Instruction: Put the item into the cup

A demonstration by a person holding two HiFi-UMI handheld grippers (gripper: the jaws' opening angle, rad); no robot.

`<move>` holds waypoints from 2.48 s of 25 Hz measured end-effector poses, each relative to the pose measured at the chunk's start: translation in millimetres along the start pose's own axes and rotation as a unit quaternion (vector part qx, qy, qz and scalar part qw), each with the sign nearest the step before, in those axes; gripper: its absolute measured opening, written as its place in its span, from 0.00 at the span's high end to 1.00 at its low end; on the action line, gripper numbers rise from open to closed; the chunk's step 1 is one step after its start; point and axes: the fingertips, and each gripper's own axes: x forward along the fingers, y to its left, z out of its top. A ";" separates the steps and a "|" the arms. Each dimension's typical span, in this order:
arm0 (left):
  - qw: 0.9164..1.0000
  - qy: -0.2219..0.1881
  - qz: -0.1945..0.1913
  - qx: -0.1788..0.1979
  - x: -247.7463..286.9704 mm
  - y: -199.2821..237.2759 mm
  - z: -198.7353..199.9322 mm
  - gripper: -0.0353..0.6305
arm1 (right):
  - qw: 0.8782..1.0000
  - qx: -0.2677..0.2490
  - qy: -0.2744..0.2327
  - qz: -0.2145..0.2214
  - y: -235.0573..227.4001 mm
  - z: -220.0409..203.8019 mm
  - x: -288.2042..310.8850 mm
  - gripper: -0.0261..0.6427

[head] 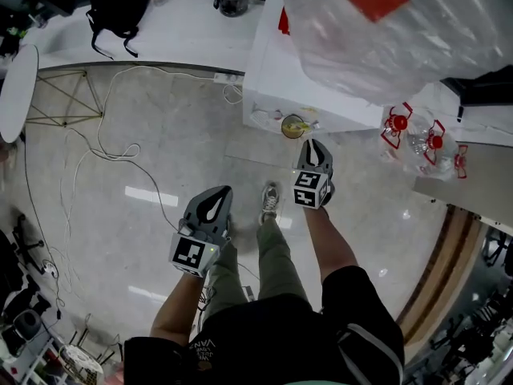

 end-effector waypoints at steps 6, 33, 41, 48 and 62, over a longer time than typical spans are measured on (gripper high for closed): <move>0.999 -0.015 -0.028 0.025 -10.1 -20.7 31.3 0.92 | 0.998 0.047 -0.038 0.000 -6.4 26.3 -61.8 0.88; 0.989 -0.044 -0.113 0.082 -111.9 -97.5 108.2 0.92 | 0.963 0.192 -0.186 -0.025 8.5 108.8 -335.9 0.89; 0.981 -0.069 -0.153 0.101 -138.0 -115.0 116.6 0.92 | 0.950 0.209 -0.230 -0.031 14.1 121.6 -395.4 0.89; 0.977 -0.071 -0.170 0.107 -163.2 -128.7 115.9 0.92 | 0.946 0.210 -0.246 -0.023 32.0 123.0 -435.3 0.89; 0.980 -0.058 -0.156 0.107 -192.8 -118.7 105.4 0.92 | 0.947 0.190 -0.257 0.006 70.9 123.4 -463.1 0.89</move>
